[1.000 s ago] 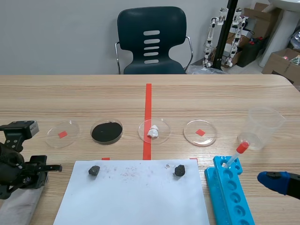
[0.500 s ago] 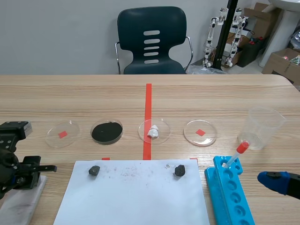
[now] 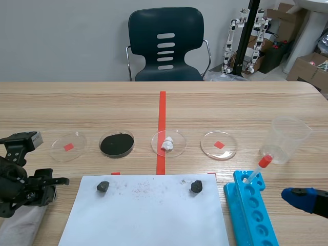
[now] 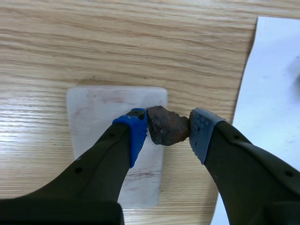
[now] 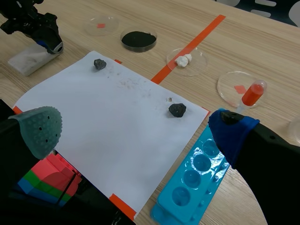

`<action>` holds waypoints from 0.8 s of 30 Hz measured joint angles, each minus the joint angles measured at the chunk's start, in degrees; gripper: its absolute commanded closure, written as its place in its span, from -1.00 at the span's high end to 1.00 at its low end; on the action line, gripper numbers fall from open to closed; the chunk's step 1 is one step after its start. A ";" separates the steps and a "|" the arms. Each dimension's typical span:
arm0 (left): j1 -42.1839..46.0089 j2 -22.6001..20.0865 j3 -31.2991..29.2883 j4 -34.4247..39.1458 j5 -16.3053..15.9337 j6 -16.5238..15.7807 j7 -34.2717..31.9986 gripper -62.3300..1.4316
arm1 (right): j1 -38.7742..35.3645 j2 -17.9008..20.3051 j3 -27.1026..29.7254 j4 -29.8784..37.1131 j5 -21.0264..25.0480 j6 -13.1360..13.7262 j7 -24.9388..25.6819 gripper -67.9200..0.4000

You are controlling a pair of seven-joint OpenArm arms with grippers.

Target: Rub the mineral on the streak plate

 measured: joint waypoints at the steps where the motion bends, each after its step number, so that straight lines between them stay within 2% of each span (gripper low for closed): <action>1: 0.04 0.00 0.00 0.00 0.76 0.00 0.02 -0.59 | 0.00 0.00 0.00 0.00 0.00 0.00 0.00 1.00; 5: 0.09 0.00 0.00 0.00 3.19 0.39 0.31 -0.59 | 0.00 0.00 0.00 0.00 0.00 0.00 0.00 1.00; 9: 0.07 0.00 0.00 0.00 8.44 1.92 2.05 -0.59 | 0.00 0.00 0.00 0.00 0.00 0.00 0.02 1.00; 11: 0.07 -0.07 0.00 0.00 9.73 2.03 2.47 -0.59 | 0.00 0.00 0.00 0.00 0.00 0.00 0.02 1.00; 12: 0.07 -0.15 0.02 0.00 9.84 2.97 2.60 -0.59 | 0.00 0.00 0.00 0.00 0.00 0.00 0.02 1.00; 16: 0.09 -0.98 0.02 0.00 13.51 4.96 2.82 -0.59 | 0.00 0.00 0.00 0.00 0.00 0.00 0.00 1.00; 21: 0.09 -1.55 0.02 0.00 13.16 4.92 2.78 -0.59 | 0.00 0.00 0.00 0.00 0.00 0.00 0.02 1.00; 24: 0.09 -1.55 0.02 -0.02 7.72 3.91 1.11 -0.59 | 0.00 0.00 0.00 0.00 0.00 0.00 0.00 1.00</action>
